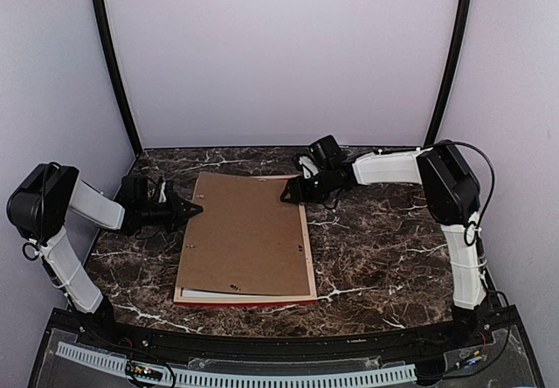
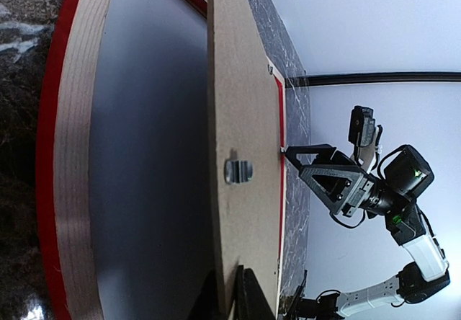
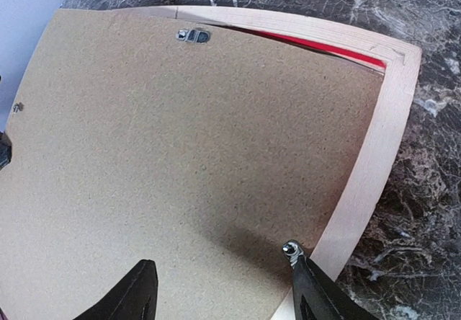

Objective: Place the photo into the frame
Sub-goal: Adjust the backboard.

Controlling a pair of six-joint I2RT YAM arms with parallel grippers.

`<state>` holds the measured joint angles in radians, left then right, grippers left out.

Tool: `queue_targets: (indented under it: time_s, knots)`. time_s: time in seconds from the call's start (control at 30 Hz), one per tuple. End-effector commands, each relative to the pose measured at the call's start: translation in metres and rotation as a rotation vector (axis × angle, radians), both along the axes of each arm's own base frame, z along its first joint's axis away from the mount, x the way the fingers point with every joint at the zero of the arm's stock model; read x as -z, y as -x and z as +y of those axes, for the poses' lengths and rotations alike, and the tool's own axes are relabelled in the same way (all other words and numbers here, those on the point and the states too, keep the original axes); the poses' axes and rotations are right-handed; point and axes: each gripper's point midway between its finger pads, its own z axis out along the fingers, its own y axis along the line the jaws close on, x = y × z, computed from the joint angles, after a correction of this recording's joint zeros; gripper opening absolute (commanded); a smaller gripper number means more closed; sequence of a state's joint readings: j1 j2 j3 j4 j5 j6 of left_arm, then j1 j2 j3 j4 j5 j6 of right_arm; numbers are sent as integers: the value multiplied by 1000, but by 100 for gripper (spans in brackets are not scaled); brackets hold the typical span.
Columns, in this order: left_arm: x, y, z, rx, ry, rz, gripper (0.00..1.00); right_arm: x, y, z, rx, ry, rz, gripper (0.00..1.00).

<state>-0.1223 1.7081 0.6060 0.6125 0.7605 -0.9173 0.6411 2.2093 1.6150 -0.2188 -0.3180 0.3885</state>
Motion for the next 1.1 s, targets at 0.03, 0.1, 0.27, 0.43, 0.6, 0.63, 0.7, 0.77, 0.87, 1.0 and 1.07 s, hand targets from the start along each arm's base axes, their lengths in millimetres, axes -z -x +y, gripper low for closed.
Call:
queue_targets:
  time_s: [0.03, 0.1, 0.27, 0.43, 0.6, 0.63, 0.7, 0.77, 0.87, 1.0, 1.07]
  knots:
    - [17, 3, 6, -42, -83, 15, 4, 5, 21, 1, -19, 2, 77, 64]
    - [17, 3, 5, -42, -83, 15, 4, 6, 21, 1, -17, 4, 84, 63]
    - [18, 4, 5, -41, -84, 15, 4, -3, 21, 4, -25, -16, 73, 63]
    - [18, 4, 5, -43, -85, 17, 4, -26, 10, 10, -35, -46, -3, 65]
    - [17, 4, 5, -42, -85, 15, 4, -38, -3, 11, -35, -36, -71, 70]
    - [17, 4, 5, -42, -85, 15, 4, -38, -5, 12, -37, -31, -78, 71]
    - [18, 5, 5, -40, -84, 17, 4, -38, -10, 12, -39, -21, -91, 72]
    - [17, 5, 4, -39, -84, 16, 4, -36, -14, 12, -41, -8, -96, 73]
    - [18, 5, 4, -38, -83, 17, 4, -34, -22, 13, -39, 3, -104, 73]
    - [17, 4, 4, -37, -82, 15, 4, -27, -28, 12, -34, 26, -101, 73]
    - [17, 5, 4, -38, -83, 15, 4, -22, -29, 12, -33, 36, -94, 73]
